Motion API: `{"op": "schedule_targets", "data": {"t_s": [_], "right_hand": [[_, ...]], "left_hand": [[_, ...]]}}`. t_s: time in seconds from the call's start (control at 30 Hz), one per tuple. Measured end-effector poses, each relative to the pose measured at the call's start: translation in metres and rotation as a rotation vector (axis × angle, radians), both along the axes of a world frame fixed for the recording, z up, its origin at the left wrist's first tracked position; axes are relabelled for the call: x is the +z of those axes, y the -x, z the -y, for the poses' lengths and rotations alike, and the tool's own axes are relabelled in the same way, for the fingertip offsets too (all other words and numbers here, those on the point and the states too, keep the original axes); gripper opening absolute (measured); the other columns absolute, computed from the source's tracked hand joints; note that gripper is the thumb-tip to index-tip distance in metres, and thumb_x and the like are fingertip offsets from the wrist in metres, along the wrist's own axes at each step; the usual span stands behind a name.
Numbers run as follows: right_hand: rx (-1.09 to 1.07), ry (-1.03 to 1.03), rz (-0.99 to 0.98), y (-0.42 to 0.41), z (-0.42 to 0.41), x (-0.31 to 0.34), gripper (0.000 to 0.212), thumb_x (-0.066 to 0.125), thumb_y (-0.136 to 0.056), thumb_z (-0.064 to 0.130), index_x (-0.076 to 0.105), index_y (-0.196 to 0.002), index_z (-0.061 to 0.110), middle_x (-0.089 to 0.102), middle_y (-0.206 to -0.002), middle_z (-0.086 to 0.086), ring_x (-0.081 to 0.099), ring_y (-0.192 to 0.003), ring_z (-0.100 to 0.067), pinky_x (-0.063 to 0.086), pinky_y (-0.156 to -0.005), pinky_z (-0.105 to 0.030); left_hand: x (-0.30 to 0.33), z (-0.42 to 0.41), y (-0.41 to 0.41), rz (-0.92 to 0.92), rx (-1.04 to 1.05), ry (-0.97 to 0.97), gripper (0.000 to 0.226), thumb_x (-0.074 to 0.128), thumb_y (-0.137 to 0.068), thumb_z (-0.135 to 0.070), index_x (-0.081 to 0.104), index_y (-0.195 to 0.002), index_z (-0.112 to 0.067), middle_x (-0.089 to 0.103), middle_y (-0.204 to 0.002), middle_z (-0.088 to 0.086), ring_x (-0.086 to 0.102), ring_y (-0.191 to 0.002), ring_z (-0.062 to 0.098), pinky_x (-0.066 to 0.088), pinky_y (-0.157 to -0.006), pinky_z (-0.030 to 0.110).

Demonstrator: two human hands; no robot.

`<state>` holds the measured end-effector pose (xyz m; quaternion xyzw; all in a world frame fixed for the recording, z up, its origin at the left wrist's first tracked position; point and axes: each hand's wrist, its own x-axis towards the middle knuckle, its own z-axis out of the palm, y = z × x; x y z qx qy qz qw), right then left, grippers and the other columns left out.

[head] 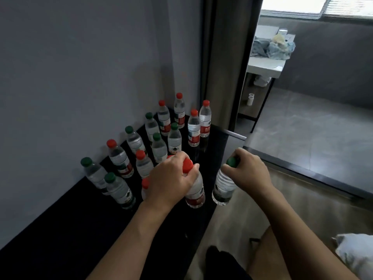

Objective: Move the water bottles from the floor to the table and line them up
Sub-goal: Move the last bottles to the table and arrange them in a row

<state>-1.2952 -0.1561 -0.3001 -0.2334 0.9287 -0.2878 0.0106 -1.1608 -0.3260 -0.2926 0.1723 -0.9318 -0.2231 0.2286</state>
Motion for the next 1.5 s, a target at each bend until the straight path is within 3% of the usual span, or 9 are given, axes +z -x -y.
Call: {"op": "schedule_targets", "data": {"t_s": [0.33, 0.47, 0.6, 0.8, 1.07, 1.3, 1.5], "right_hand": [[0.303, -0.047, 0.104, 0.152, 0.078, -0.039, 0.029, 0.063, -0.063, 0.051, 0.049, -0.075, 0.027, 0.057, -0.070, 0.012, 0.057, -0.066, -0.014, 0.038, -0.053, -0.026], [0.447, -0.066, 0.134, 0.206, 0.112, -0.050, 0.025, 0.065, -0.067, 0.046, 0.049, -0.077, 0.030, 0.054, -0.069, 0.013, 0.055, -0.065, -0.014, 0.033, -0.049, -0.024], [0.512, -0.101, 0.160, 0.243, 0.135, -0.072, 0.023, 0.066, -0.069, 0.044, 0.052, -0.083, 0.031, 0.054, -0.071, 0.012, 0.053, -0.065, -0.016, 0.033, -0.049, -0.024], [0.575, -0.051, 0.228, 0.267, 0.149, -0.099, 0.020, 0.069, -0.073, 0.041, 0.055, -0.082, 0.029, 0.057, -0.070, 0.012, 0.054, -0.063, -0.004, 0.038, -0.049, -0.024], [0.606, 0.107, 0.293, 0.267, 0.139, -0.117, 0.018, 0.071, -0.077, 0.034, 0.063, -0.090, 0.024, 0.062, -0.080, 0.011, 0.059, -0.072, -0.007, 0.052, -0.062, -0.032], [0.640, 0.140, 0.254, 0.270, 0.138, -0.126, 0.018, 0.073, -0.076, 0.036, 0.059, -0.087, 0.030, 0.060, -0.079, 0.013, 0.058, -0.071, -0.004, 0.044, -0.058, -0.021], [0.636, 0.208, 0.152, 0.268, 0.140, -0.135, 0.020, 0.067, -0.074, 0.042, 0.060, -0.083, 0.025, 0.060, -0.074, 0.011, 0.057, -0.067, -0.004, 0.047, -0.057, -0.025]], "left_hand": [[-0.027, 0.031, 0.106, 0.118, 0.214, 0.064, 0.028, 0.051, -0.088, -0.056, 0.049, -0.088, -0.028, 0.053, -0.074, -0.012, 0.053, -0.067, 0.011, 0.045, -0.056, 0.029], [-0.041, 0.038, 0.156, 0.234, 0.302, 0.070, 0.027, 0.056, -0.090, -0.053, 0.050, -0.089, -0.026, 0.048, -0.073, -0.013, 0.056, -0.068, 0.015, 0.034, -0.056, 0.028], [-0.063, 0.043, 0.194, 0.303, 0.367, 0.061, 0.026, 0.058, -0.091, -0.048, 0.047, -0.088, -0.025, 0.058, -0.076, -0.008, 0.058, -0.070, 0.019, 0.030, -0.055, 0.028], [-0.094, 0.043, 0.214, 0.353, 0.436, 0.006, 0.023, 0.064, -0.091, -0.039, 0.051, -0.095, -0.021, 0.064, -0.089, -0.003, 0.062, -0.081, 0.021, 0.033, -0.059, 0.028], [-0.107, 0.044, 0.222, 0.306, 0.463, 0.003, 0.023, 0.066, -0.088, -0.038, 0.054, -0.096, -0.021, 0.061, -0.090, -0.005, 0.060, -0.081, 0.016, 0.034, -0.062, 0.024], [-0.111, 0.040, 0.224, 0.281, 0.478, -0.029, 0.026, 0.060, -0.092, -0.042, 0.052, -0.107, -0.021, 0.060, -0.101, -0.004, 0.059, -0.092, 0.016, 0.043, -0.070, 0.026], [-0.119, 0.039, 0.223, 0.237, 0.505, 0.047, 0.030, 0.059, -0.093, -0.044, 0.050, -0.110, -0.021, 0.060, -0.101, -0.005, 0.059, -0.089, 0.015, 0.042, -0.069, 0.026]]}}
